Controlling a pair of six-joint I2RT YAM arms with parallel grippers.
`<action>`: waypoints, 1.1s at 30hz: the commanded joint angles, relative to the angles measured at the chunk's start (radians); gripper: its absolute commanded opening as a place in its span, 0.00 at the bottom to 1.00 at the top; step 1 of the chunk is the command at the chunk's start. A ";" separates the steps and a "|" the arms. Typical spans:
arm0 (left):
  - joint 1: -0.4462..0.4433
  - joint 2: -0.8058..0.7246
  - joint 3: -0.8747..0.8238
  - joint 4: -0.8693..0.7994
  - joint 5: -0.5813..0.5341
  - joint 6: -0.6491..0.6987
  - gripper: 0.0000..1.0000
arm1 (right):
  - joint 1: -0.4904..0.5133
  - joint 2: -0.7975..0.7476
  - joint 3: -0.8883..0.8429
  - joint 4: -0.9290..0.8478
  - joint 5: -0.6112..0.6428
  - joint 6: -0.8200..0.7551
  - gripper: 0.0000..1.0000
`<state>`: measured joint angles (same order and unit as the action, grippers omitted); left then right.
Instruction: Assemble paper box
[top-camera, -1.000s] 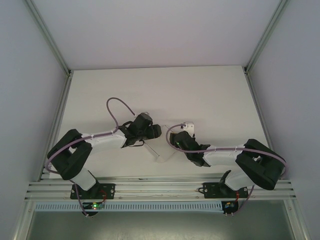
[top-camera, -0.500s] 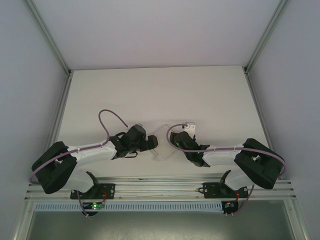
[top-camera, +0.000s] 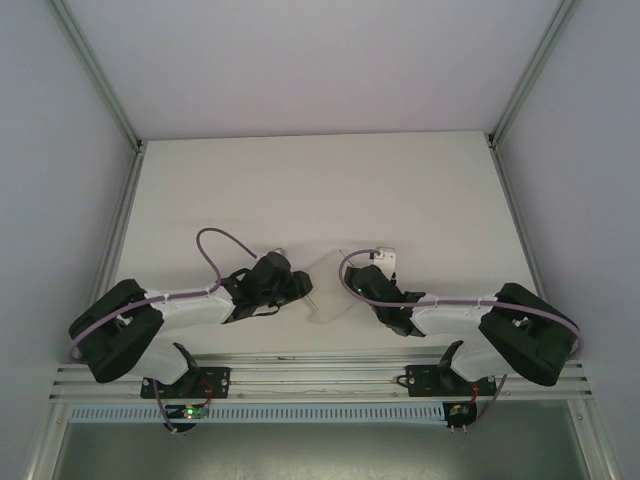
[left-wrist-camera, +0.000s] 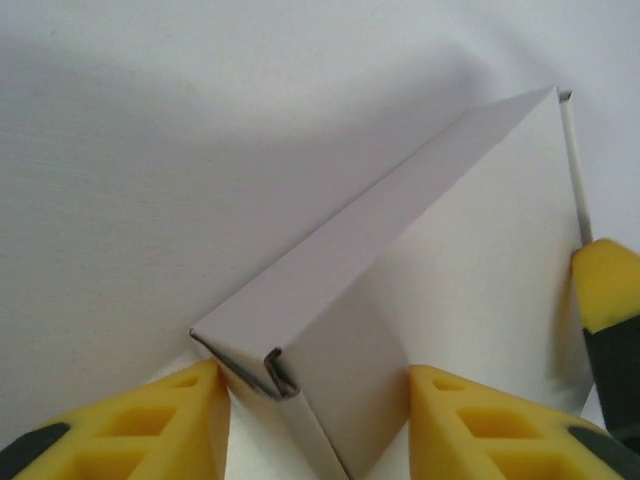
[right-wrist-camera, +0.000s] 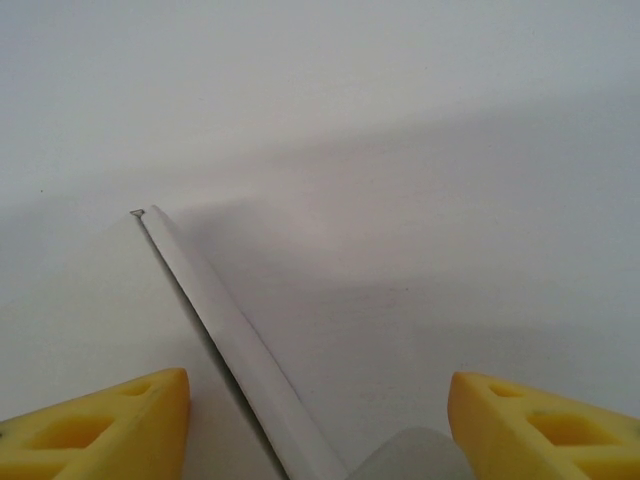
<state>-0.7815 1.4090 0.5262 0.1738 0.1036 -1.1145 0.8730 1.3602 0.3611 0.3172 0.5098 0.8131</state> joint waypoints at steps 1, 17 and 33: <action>-0.008 -0.024 -0.027 -0.011 -0.068 -0.001 0.40 | 0.011 -0.016 -0.057 -0.172 -0.038 -0.014 0.67; 0.057 -0.026 -0.158 0.184 -0.027 0.045 0.04 | -0.240 -0.337 -0.020 -0.220 -0.615 -0.251 0.86; 0.065 -0.164 -0.328 0.355 -0.057 0.033 0.00 | -0.350 -0.117 0.095 -0.282 -1.133 -0.138 0.84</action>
<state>-0.7258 1.2301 0.2348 0.4759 0.0864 -1.0710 0.5381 1.2003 0.4309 0.0662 -0.4675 0.6411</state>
